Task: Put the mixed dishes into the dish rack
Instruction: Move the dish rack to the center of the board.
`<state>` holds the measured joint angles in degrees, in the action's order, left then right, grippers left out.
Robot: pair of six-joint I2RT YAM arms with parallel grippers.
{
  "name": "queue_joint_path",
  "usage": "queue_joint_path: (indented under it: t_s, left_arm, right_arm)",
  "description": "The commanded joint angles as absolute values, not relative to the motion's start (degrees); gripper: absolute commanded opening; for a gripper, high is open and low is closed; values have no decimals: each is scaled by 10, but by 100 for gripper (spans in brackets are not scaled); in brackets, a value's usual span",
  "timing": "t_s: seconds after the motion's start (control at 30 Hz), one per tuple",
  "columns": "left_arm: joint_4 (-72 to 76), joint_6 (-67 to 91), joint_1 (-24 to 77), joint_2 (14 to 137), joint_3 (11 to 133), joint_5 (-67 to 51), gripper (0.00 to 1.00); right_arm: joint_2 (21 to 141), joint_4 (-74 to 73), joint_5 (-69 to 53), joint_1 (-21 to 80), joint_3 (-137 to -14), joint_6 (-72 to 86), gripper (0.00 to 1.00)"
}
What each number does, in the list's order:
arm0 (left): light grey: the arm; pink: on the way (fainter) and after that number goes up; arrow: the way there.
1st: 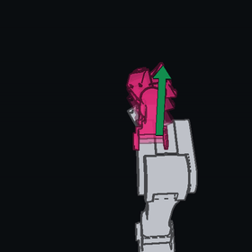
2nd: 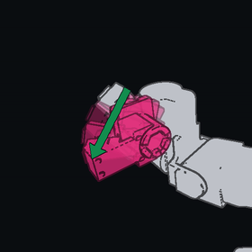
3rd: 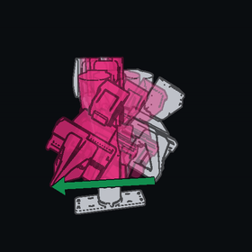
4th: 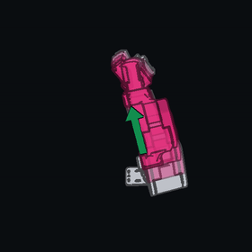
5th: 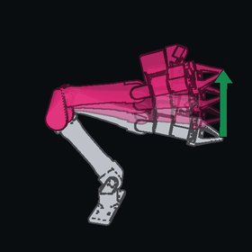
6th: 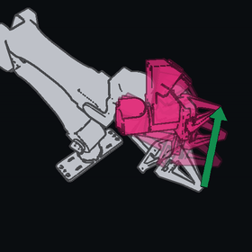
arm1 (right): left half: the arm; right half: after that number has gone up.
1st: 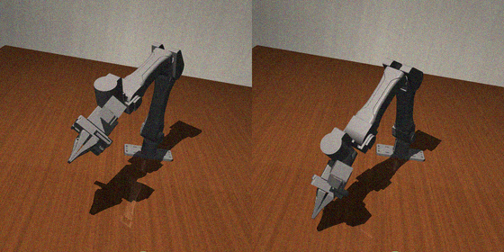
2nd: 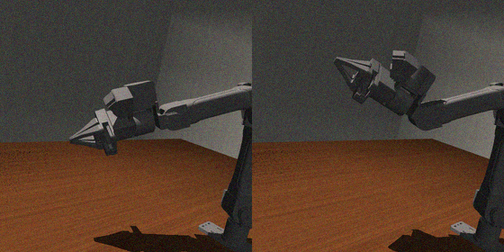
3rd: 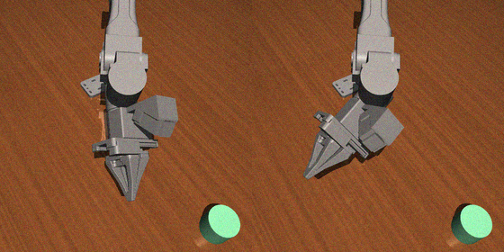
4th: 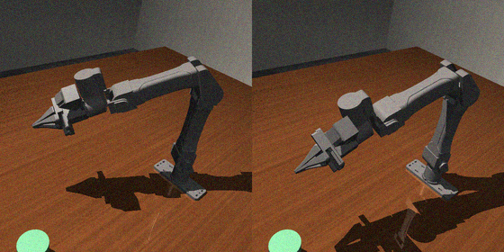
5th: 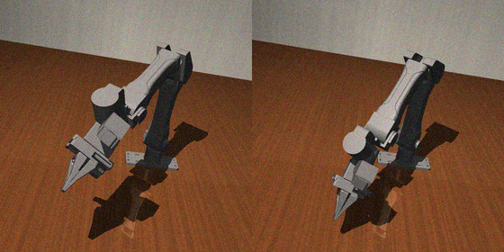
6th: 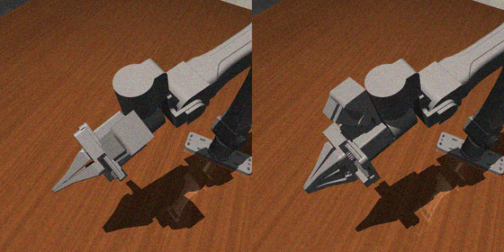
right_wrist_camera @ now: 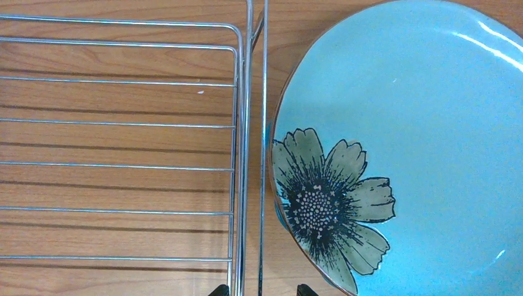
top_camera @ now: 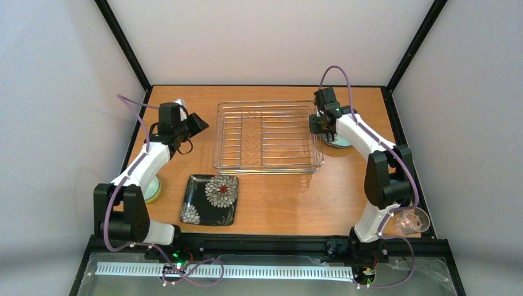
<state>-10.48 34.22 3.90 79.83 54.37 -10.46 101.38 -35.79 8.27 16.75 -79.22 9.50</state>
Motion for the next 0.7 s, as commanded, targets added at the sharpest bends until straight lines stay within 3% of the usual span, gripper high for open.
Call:
queue_joint_path:
  t_s: [0.0, 0.67]
  left_arm:
    - [-130, 324, 42, 799, 567, -95, 100]
    - [-200, 311, 42, 747, 607, -104, 100]
  right_arm:
    - [996, -357, 104, 172, -805, 108, 65]
    - [955, -409, 103, 173, -907, 144, 70]
